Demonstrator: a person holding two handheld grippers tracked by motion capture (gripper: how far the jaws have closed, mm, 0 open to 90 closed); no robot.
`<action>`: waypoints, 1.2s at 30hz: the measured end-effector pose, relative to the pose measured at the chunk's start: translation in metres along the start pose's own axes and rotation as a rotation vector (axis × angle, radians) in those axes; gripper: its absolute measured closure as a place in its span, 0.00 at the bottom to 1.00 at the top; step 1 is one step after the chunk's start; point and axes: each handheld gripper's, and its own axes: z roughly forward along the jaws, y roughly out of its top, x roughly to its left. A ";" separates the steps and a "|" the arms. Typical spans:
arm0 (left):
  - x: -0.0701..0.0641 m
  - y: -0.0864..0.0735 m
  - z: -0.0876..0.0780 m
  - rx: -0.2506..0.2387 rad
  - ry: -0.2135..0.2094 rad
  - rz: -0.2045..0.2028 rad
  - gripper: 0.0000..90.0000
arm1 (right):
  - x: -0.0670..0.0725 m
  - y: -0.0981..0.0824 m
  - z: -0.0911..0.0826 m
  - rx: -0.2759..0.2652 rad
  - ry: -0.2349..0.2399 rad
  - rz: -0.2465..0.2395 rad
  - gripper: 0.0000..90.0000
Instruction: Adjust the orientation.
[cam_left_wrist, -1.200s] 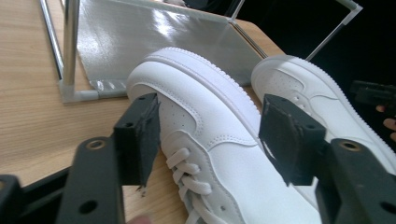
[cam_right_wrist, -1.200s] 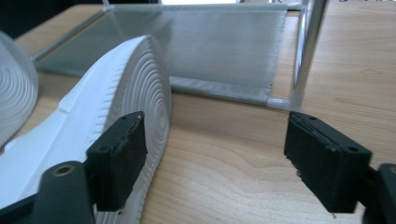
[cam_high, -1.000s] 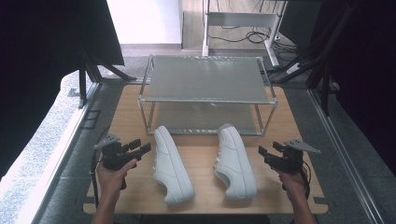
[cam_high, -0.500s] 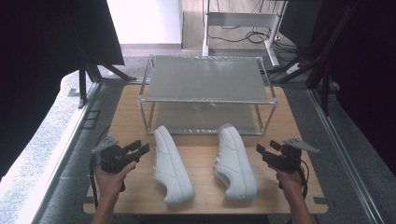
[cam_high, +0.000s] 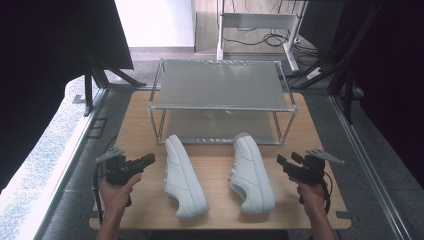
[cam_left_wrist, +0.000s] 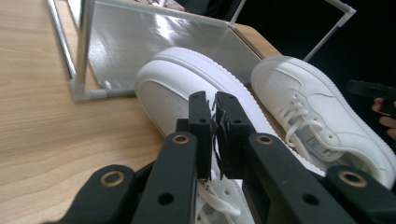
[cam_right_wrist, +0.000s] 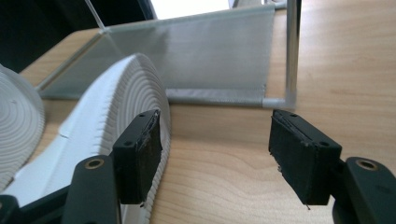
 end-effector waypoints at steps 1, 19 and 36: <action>0.000 -0.001 0.001 0.005 -0.004 -0.004 0.96 | 0.000 -0.001 0.001 0.007 -0.003 -0.003 0.38; 0.011 -0.027 0.027 0.160 -0.016 -0.055 1.00 | 0.001 -0.007 0.008 0.057 -0.035 0.006 0.38; -0.005 -0.025 0.042 0.186 -0.001 -0.029 1.00 | 0.000 -0.009 0.010 0.067 -0.041 0.014 0.39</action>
